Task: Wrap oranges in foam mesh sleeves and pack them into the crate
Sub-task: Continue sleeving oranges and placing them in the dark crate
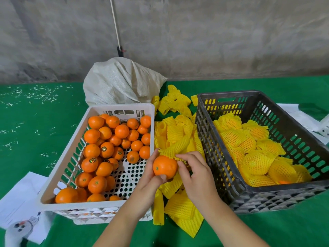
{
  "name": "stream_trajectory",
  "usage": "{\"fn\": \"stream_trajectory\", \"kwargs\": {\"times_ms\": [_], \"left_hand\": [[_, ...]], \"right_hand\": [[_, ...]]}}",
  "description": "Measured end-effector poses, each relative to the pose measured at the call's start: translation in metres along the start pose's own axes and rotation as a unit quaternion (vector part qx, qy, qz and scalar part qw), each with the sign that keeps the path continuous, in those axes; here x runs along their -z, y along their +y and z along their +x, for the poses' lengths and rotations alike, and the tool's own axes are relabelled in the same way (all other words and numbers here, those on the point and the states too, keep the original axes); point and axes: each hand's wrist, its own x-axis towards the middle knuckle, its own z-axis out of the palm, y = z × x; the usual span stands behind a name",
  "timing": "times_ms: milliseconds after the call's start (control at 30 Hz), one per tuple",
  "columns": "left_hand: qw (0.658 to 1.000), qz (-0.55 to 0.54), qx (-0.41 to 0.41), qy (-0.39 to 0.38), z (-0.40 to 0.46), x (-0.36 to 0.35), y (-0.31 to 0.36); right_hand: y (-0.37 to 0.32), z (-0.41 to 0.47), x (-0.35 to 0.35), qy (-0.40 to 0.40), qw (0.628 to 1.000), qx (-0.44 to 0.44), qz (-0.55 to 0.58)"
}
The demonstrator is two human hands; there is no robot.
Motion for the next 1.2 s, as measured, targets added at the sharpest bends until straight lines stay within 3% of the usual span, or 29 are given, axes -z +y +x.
{"fn": "stream_trajectory", "kwargs": {"times_ms": [100, 200, 400, 467, 600, 667, 800, 1000, 1200], "left_hand": [[0.998, 0.055, -0.036, -0.022, -0.001, -0.004, 0.001], [0.993, 0.094, -0.068, 0.022, 0.000, -0.009, 0.003], [0.985, -0.119, -0.040, 0.122, 0.006, -0.007, 0.004], [0.981, -0.158, -0.022, 0.109, 0.005, -0.003, 0.004], [0.996, -0.085, -0.026, 0.016, -0.001, 0.000, 0.006], [0.998, -0.060, -0.036, -0.008, 0.000, -0.001, 0.006], [0.995, -0.093, -0.028, 0.009, 0.000, 0.001, 0.004], [0.998, -0.038, -0.046, 0.038, 0.001, -0.003, -0.004], [0.984, -0.064, -0.092, 0.141, 0.005, -0.008, -0.002]], "right_hand": [[-0.003, 0.006, 0.009, -0.063, 0.996, 0.060, -0.018], [-0.005, 0.008, 0.012, -0.107, 0.988, 0.099, -0.046], [-0.007, -0.005, 0.006, -0.127, 0.976, 0.160, -0.074], [-0.005, -0.012, -0.002, -0.142, 0.975, 0.153, -0.069], [-0.004, -0.017, -0.008, -0.107, 0.993, -0.014, 0.043], [-0.003, -0.014, -0.007, -0.109, 0.990, -0.047, 0.074], [0.006, -0.003, 0.002, -0.089, 0.992, -0.011, 0.090], [0.013, 0.006, 0.012, -0.017, 0.999, 0.041, 0.013], [0.000, -0.014, 0.001, -0.043, 0.986, 0.158, -0.041]]}}
